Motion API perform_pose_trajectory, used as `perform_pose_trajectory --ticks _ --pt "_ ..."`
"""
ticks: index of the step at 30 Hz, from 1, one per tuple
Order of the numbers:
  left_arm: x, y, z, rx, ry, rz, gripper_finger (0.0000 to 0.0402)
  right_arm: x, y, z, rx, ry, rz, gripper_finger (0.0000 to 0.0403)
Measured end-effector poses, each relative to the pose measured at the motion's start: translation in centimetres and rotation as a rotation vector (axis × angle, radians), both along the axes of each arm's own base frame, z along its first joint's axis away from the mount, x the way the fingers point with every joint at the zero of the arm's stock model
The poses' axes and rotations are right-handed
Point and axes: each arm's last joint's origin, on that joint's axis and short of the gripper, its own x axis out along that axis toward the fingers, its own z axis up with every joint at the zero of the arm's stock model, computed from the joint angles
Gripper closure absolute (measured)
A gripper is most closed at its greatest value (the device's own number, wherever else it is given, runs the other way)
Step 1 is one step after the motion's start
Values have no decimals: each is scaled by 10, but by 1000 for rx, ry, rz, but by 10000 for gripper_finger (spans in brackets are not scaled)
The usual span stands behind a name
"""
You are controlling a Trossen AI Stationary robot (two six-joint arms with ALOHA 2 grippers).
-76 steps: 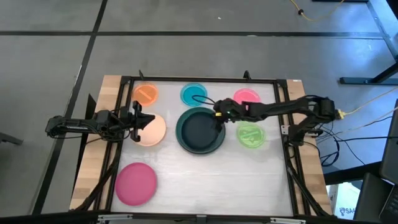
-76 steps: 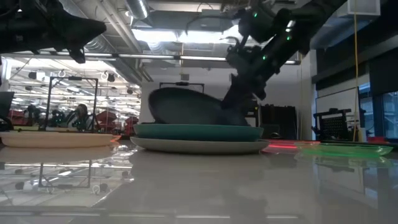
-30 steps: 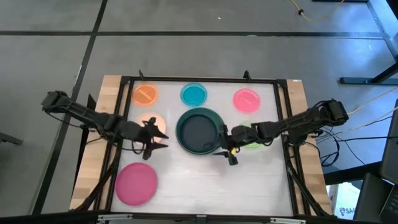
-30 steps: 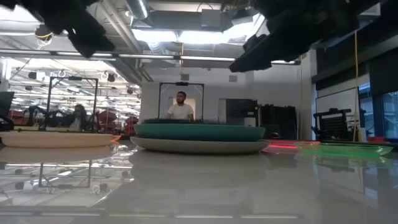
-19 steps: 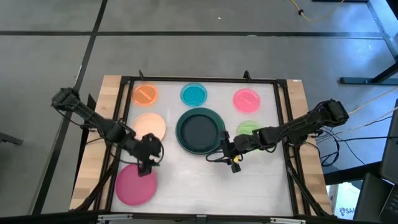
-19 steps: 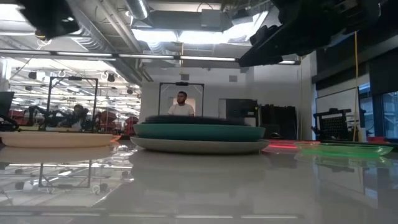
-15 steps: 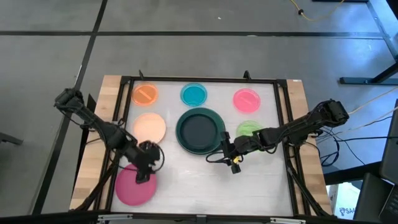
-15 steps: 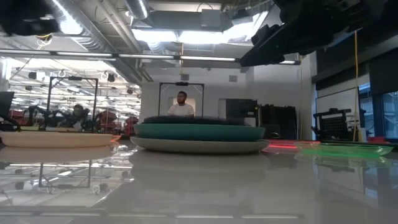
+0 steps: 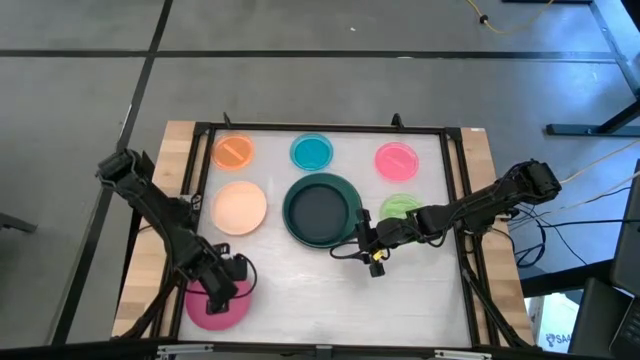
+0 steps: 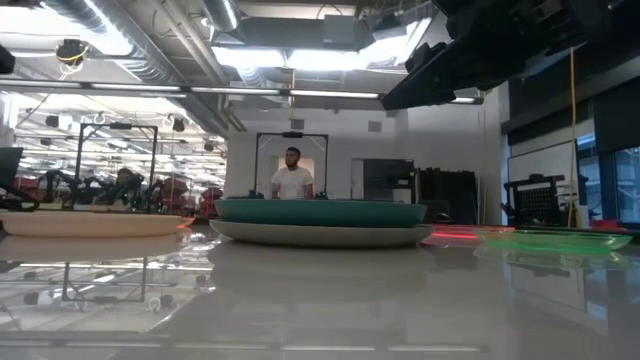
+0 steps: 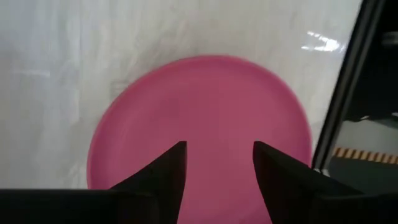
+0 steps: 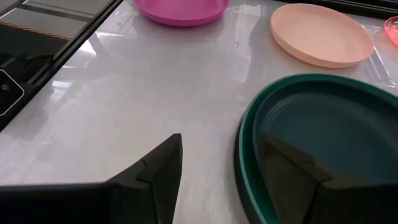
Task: Stack plastic plates
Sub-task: Stack the dark pink plate on top of the black plate
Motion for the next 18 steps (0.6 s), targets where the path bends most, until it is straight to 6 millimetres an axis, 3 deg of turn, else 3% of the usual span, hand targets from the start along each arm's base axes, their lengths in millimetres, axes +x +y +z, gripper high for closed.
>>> perform_pose_trajectory --ticks 10,18 --pt "-8 10 -20 276 86 -57 224 0 -1 0 -13 -3 -14 205" --pt "-2 22 -24 305 67 -69 224 0 -1 0 -15 -4 -12 205"
